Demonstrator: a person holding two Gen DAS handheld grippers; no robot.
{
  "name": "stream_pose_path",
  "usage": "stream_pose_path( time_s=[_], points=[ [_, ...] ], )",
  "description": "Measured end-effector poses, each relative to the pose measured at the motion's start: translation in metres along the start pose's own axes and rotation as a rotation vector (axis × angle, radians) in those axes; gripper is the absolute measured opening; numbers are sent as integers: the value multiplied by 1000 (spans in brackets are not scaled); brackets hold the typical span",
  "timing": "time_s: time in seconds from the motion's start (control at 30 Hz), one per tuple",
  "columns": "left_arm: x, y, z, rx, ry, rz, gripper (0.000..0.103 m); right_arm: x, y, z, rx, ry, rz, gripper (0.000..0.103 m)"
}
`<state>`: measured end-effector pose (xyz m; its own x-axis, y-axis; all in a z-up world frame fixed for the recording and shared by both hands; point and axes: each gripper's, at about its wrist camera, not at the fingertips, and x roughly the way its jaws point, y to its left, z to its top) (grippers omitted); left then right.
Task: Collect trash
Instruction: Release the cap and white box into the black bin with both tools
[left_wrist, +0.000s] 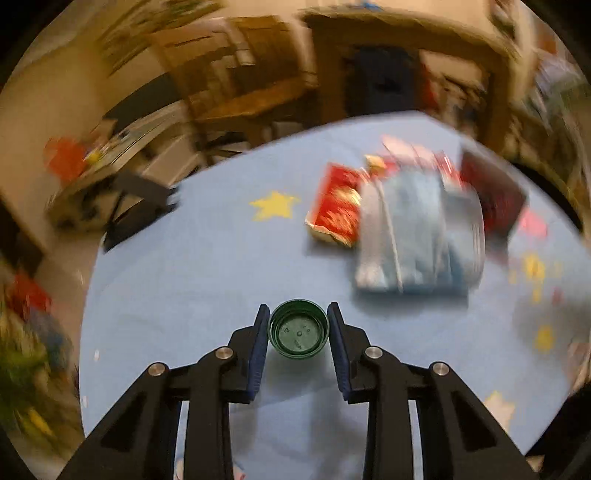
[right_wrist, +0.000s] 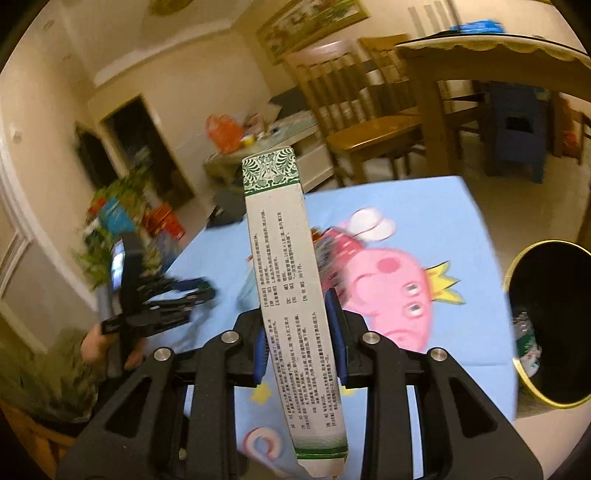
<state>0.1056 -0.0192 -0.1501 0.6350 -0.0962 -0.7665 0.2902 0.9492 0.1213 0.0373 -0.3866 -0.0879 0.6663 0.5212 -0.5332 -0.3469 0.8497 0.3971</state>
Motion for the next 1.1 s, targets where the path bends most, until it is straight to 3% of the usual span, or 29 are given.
stream_pose_path(
  time_s=[0.13, 0.3, 0.43, 0.57, 0.77, 0.8, 0.83, 0.87, 0.9, 1.1],
  points=[
    [-30, -10, 18, -109, -78, -50, 29, -21, -32, 26, 86, -106, -60, 28],
    [-56, -61, 55, -71, -150, -190, 29, -60, -61, 63, 122, -289, -170, 28],
    [-62, -109, 76, -10, -165, -282, 30, -78, -97, 75, 129, -381, -292, 27],
    [-56, -162, 92, 71, -166, -334, 30, -71, -150, 58, 174, -343, -421, 27],
    [-35, -232, 122, 149, -147, -407, 30, -60, -209, 46, 264, -250, -517, 30],
    [-32, -244, 126, 159, -143, -415, 30, -56, -214, 44, 260, -229, -563, 37],
    [-29, -254, 129, 170, -137, -426, 30, -52, -217, 41, 258, -210, -621, 67],
    [-23, -261, 134, 180, -136, -426, 30, -50, -222, 37, 263, -202, -668, 83],
    [-20, -273, 136, 192, -136, -422, 30, -52, -225, 34, 273, -217, -707, 89],
    [-3, -315, 138, 250, -113, -433, 30, -109, -225, 22, 355, -411, -736, 86]
  ],
)
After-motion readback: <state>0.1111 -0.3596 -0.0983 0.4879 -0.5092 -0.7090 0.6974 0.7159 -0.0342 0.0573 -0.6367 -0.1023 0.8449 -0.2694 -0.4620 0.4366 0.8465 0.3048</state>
